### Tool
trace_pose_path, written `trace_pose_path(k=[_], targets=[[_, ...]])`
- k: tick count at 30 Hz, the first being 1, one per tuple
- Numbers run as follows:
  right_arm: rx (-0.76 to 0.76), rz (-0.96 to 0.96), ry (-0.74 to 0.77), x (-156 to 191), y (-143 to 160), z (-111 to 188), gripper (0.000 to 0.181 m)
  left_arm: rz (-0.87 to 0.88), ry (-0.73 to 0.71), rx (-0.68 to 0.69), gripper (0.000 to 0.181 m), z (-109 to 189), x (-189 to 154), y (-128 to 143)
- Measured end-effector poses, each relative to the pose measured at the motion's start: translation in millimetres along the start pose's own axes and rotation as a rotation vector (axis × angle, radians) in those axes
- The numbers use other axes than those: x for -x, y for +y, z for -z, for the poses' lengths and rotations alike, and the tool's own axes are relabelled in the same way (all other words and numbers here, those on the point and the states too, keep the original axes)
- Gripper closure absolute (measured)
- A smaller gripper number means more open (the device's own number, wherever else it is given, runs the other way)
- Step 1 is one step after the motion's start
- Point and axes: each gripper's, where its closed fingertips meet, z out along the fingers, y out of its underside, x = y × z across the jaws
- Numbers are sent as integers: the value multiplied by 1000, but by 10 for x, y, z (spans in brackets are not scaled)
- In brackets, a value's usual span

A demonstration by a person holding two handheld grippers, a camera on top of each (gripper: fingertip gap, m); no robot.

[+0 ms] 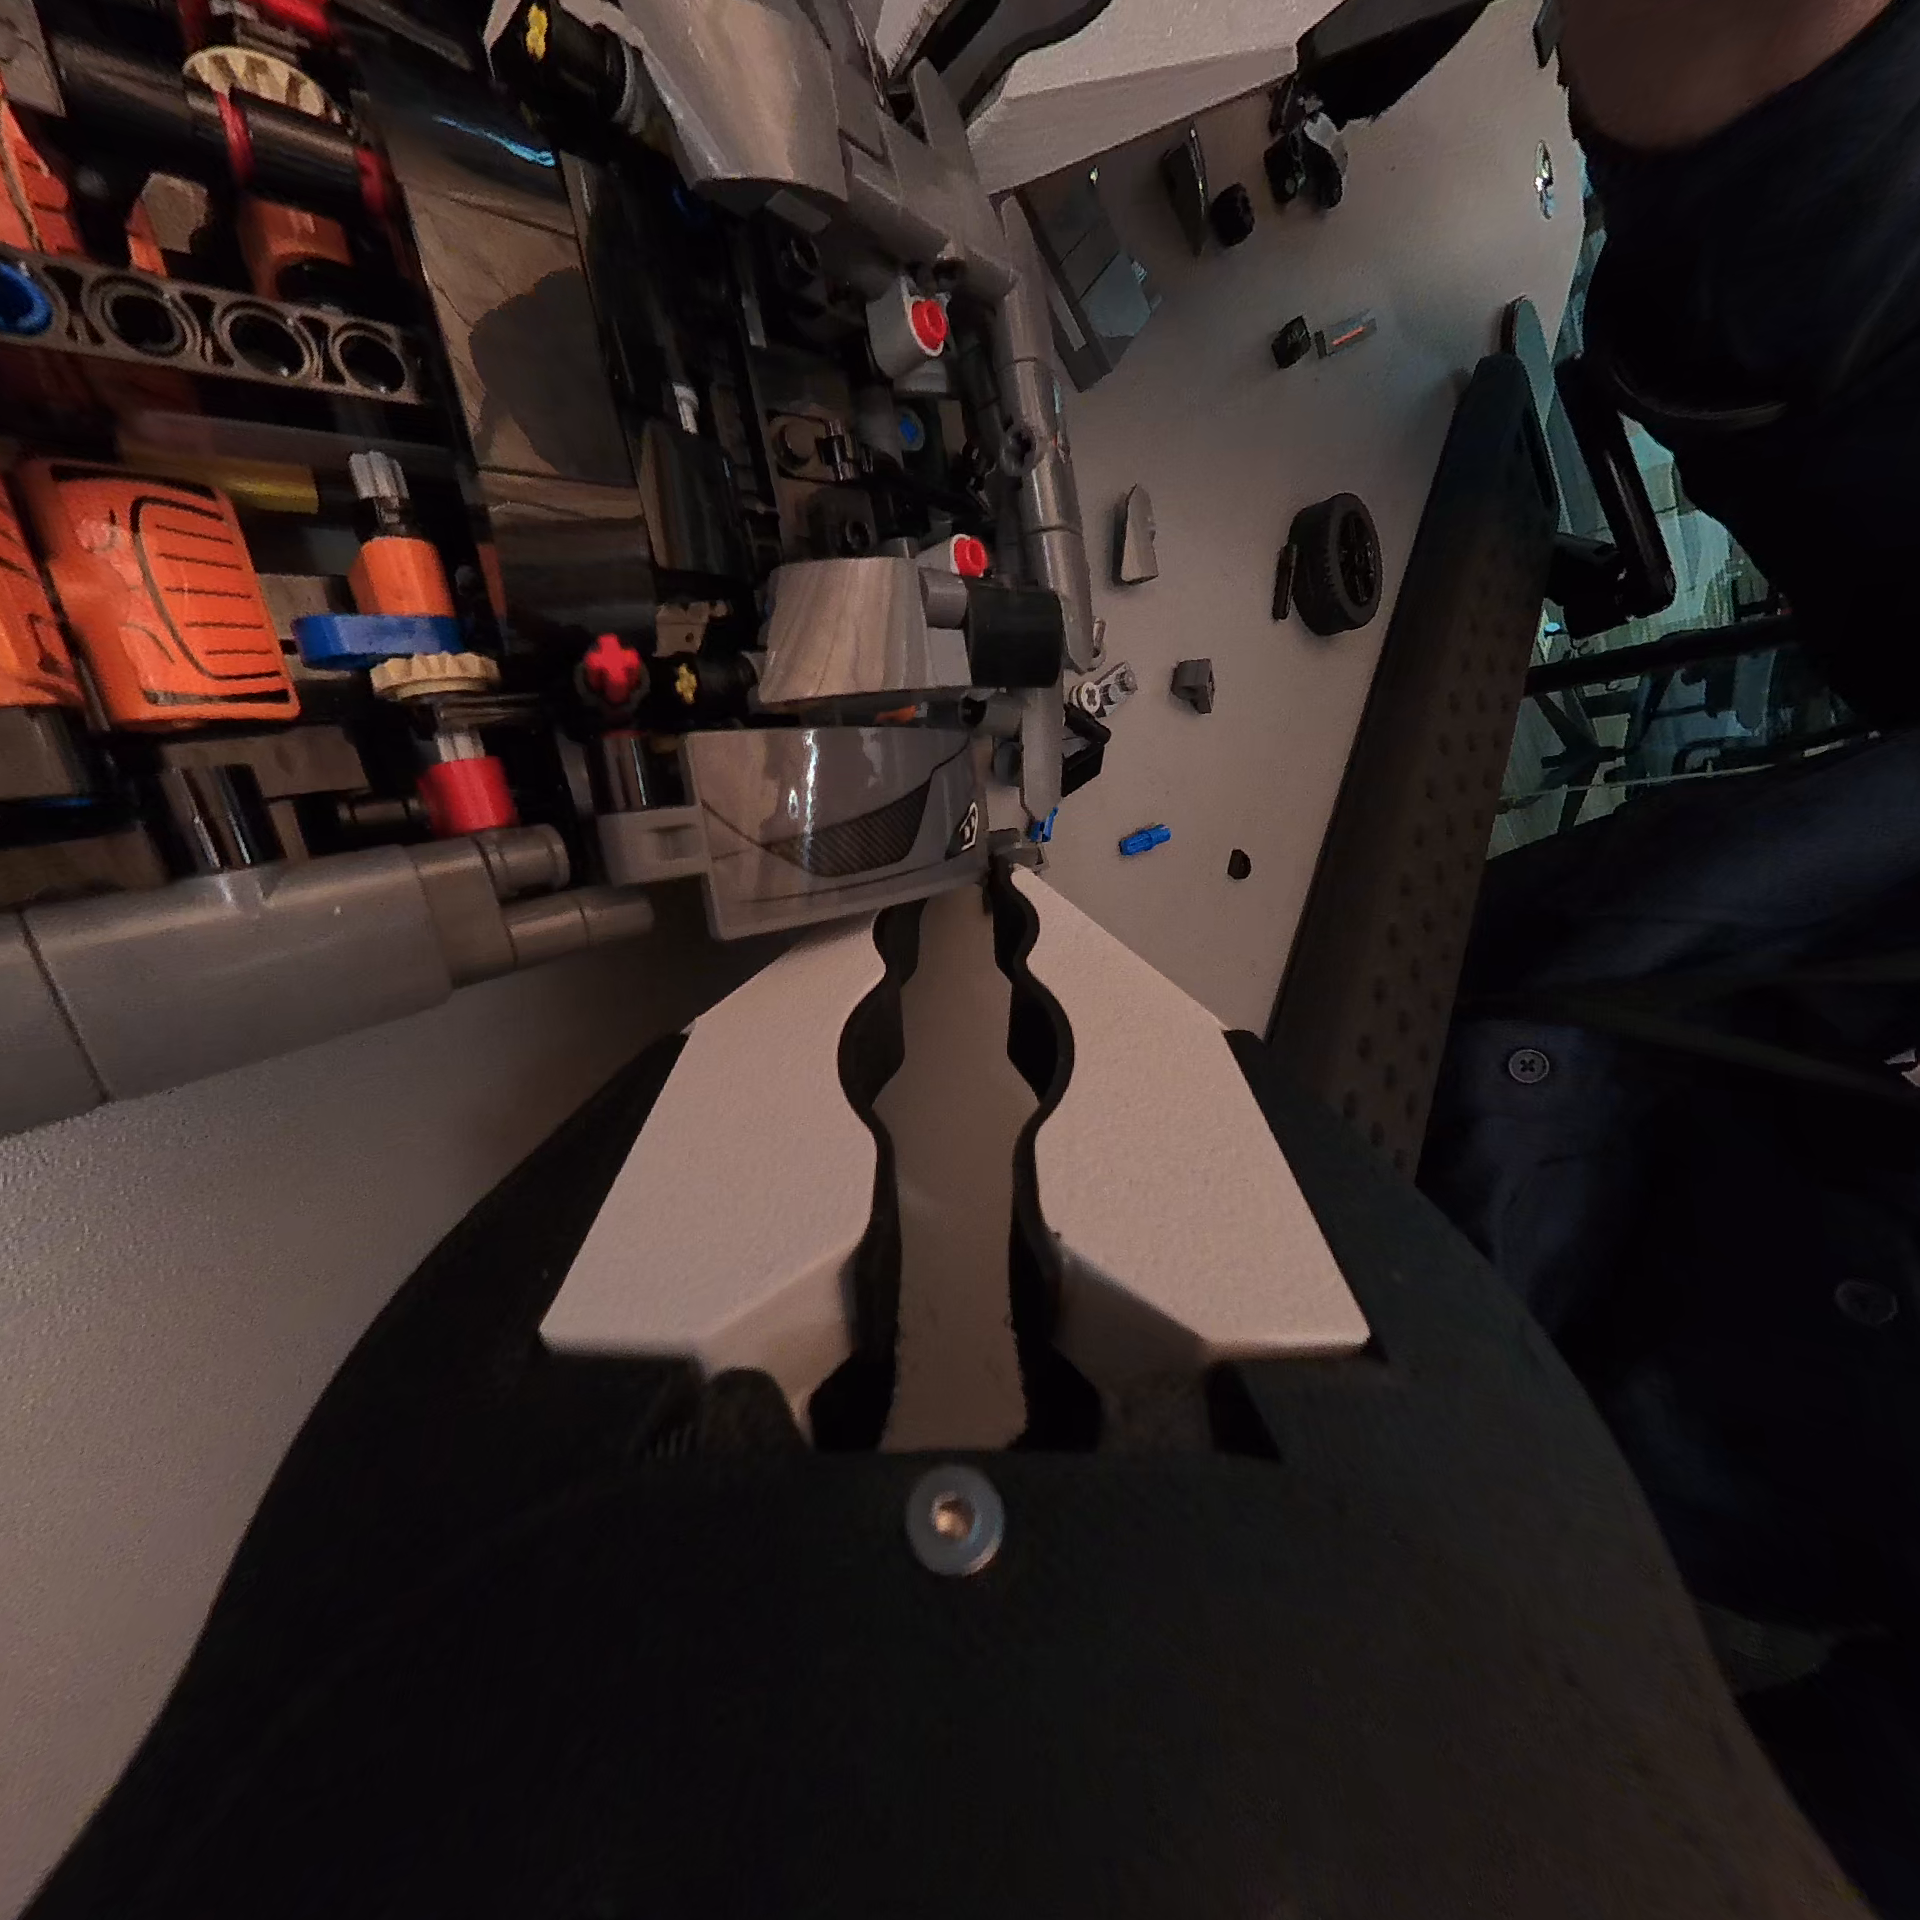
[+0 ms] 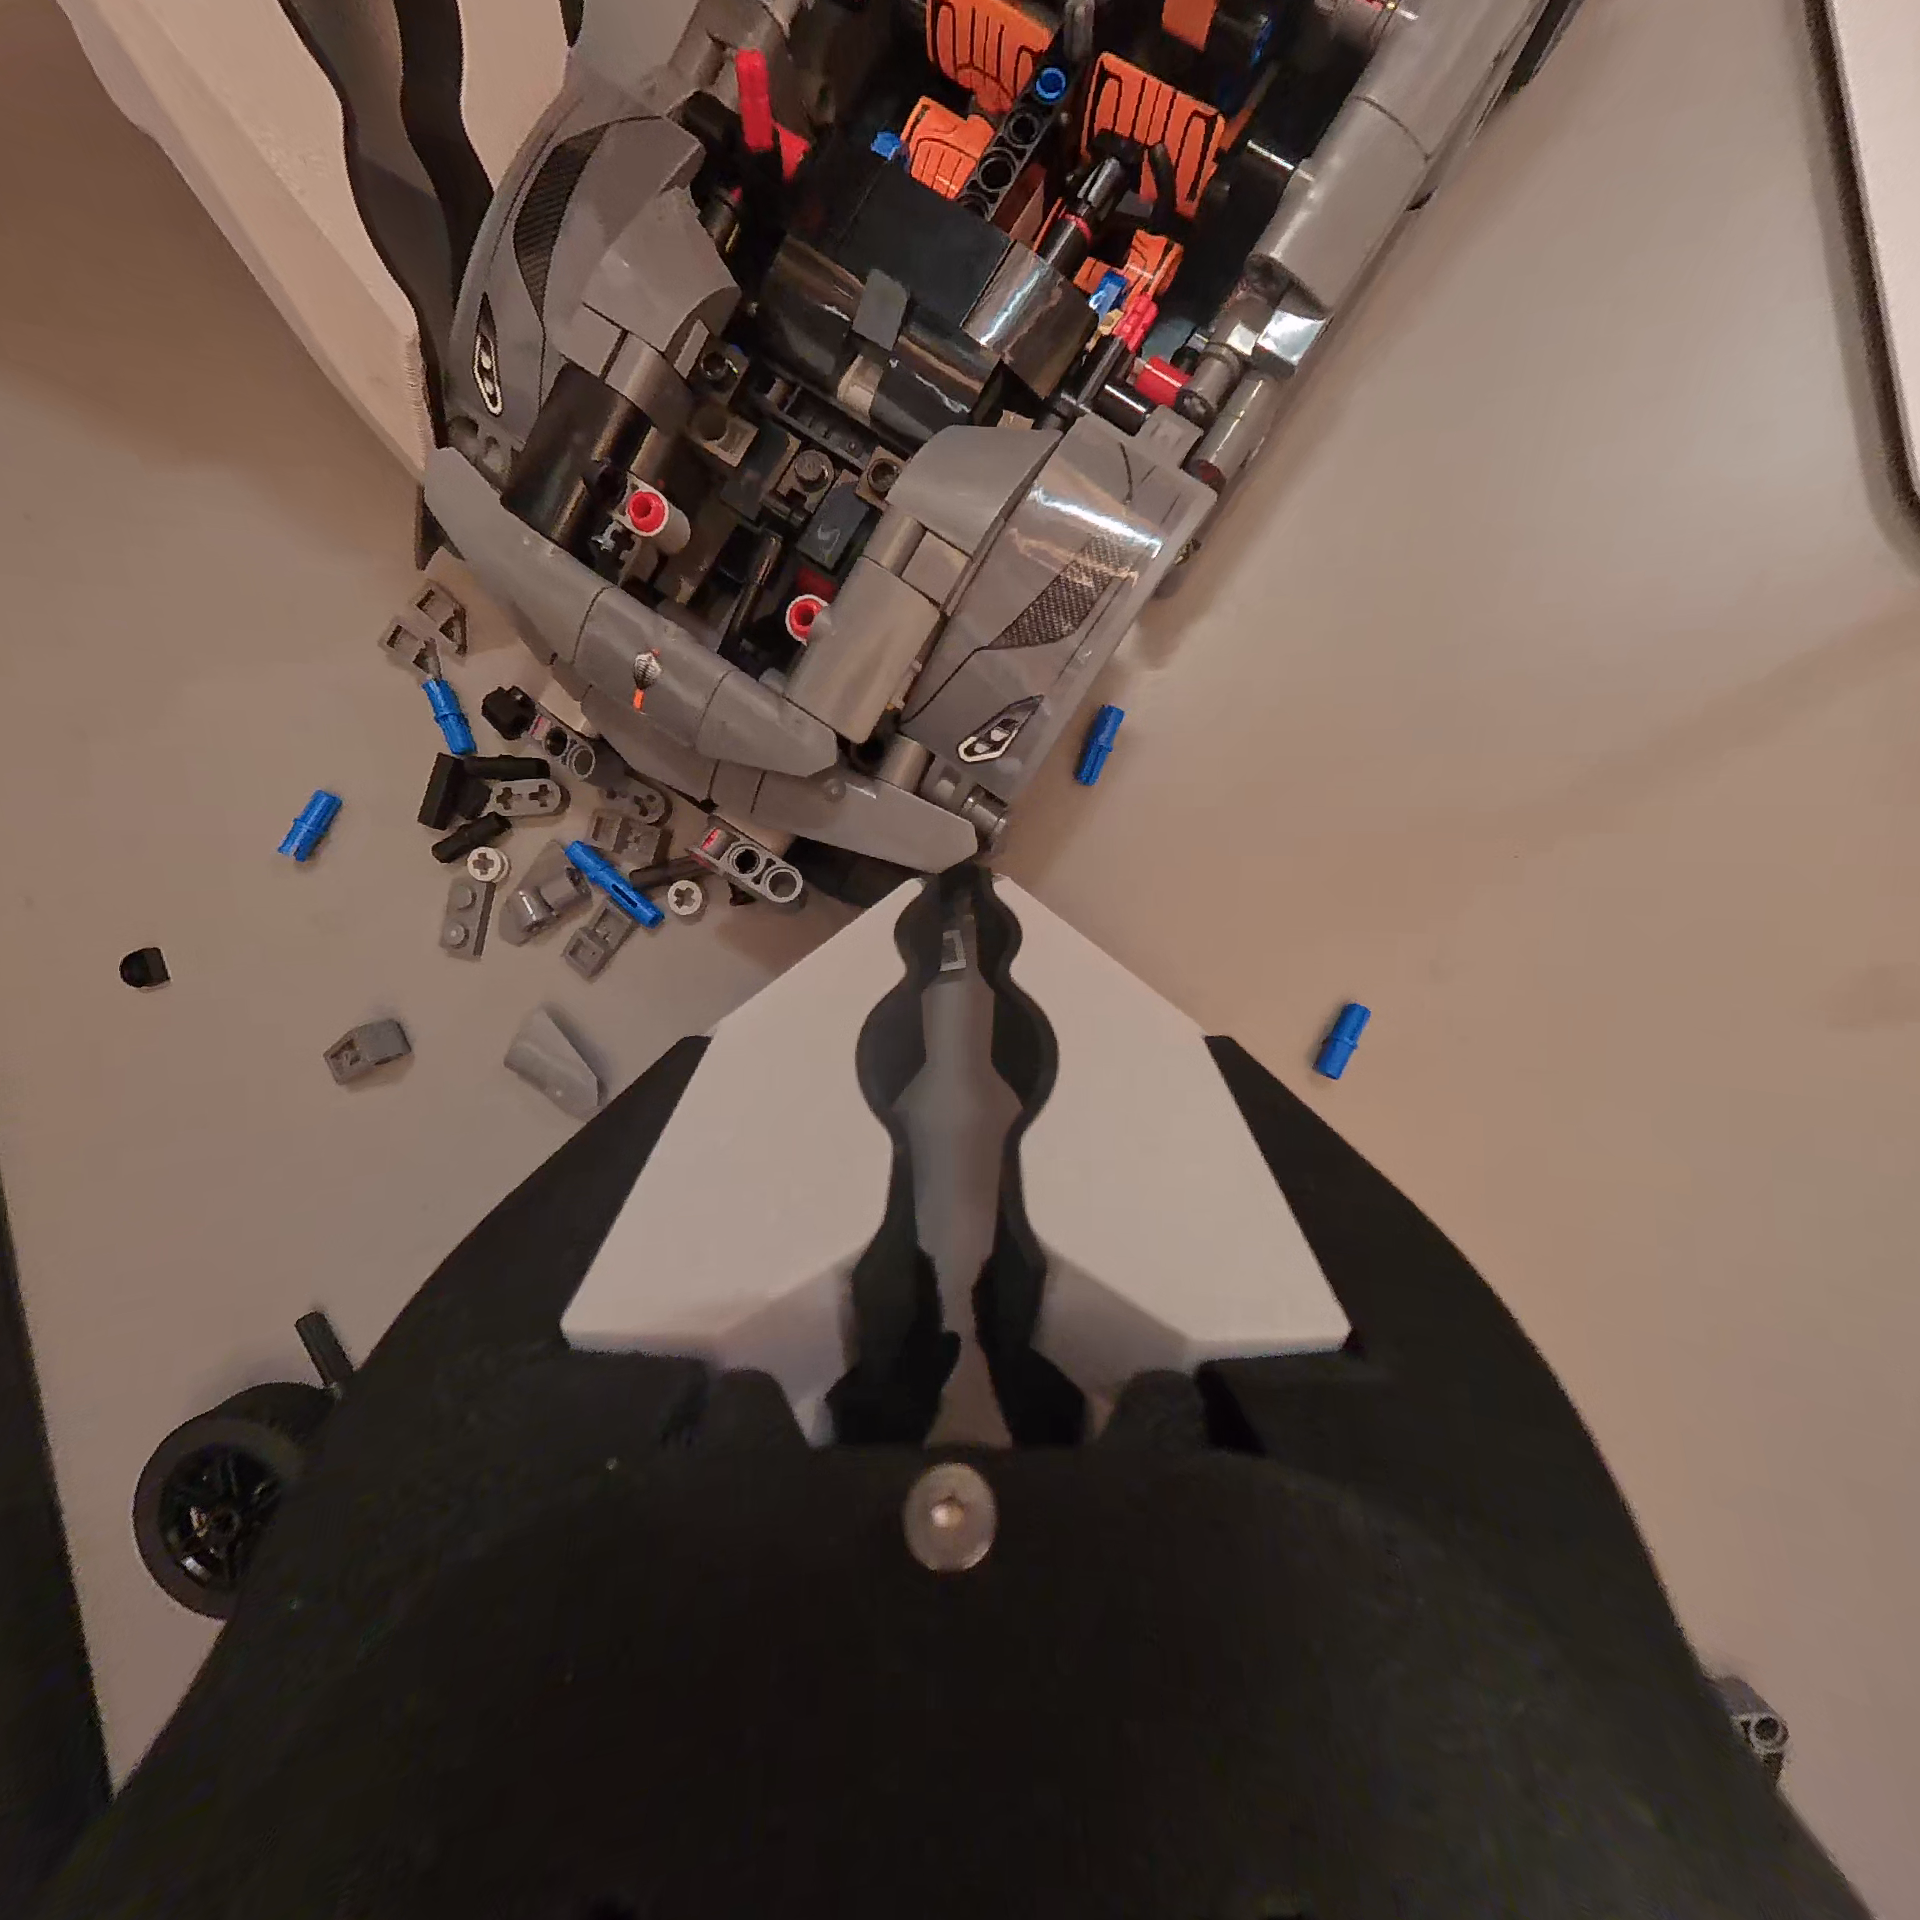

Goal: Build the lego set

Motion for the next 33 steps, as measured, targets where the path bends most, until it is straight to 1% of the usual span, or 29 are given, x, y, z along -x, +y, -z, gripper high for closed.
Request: trace_pose_path(k=[6, 8, 9, 10, 13, 26, 33], targets=[[5, 38, 7, 13, 24, -23, 176, 0, -3, 0, 170, -2, -1, 3], [16, 36, 13, 3, 52, -61, 170, 0, -3, 1, 170, -4, -3, 3], [3, 30, 6, 12, 29, -63, 170, 0, -3, 1, 170, -3, -2, 3], [8, 32, 3, 17, 27, -64, 175, -1, -4, 1, 170, -2, -2, 5], [16, 49, 14, 16, 31, -67, 176, -1, -4, 1, 170, -3, -3, 5], [65, 199, 95, 16, 44, -67, 176, -2, -9, 2, 170, -1, 1, 8], [66, 222, 96, 22, 45, -69, 176, -5, -13, 7, 170, 12, 7, 17]])
